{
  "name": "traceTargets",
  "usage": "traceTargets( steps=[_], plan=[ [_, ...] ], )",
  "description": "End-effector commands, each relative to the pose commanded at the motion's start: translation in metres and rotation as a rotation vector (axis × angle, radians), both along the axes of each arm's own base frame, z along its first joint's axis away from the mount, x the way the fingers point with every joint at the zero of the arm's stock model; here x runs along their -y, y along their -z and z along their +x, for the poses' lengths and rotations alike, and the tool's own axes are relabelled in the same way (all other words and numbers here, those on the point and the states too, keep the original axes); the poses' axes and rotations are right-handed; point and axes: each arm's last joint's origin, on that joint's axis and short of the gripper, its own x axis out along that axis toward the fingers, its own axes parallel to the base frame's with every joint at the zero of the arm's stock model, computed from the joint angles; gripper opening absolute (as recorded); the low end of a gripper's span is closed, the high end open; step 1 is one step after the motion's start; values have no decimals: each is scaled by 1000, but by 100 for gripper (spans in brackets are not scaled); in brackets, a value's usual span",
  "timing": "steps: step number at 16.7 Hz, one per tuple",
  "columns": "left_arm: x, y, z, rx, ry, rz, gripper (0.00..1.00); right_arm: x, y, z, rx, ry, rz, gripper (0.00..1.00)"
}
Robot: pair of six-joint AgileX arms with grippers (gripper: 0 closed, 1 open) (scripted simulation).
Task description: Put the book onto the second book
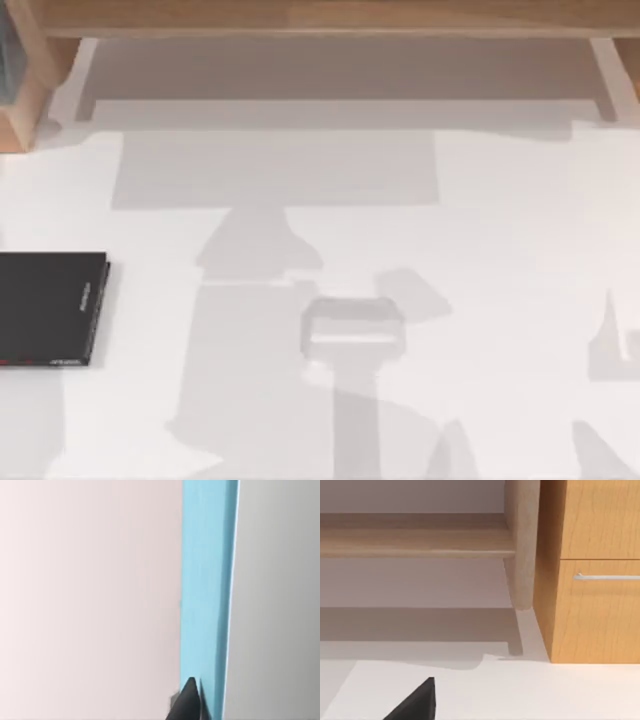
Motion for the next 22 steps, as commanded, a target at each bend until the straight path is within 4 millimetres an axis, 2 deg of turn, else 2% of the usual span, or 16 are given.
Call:
traceTargets(
  steps=[4,10,15,17,19,22],
  plan=[
    [18,27,-42,-81,-28,269,0,0,0,0,0,0,0,100],
    [48,108,-92,-281,26,552,0,0,0,0,0,0,0,100],
    [71,176,-129,-452,125,670,0,0,0,0,0,0,0,100],
    [78,198,-142,-510,166,694,0,0,0,0,0,0,0,100],
    [83,214,-152,-555,198,710,0,0,0,0,0,0,0,100],
    [86,223,-158,-582,216,714,0,0,0,0,0,0,0,100]
  ],
)
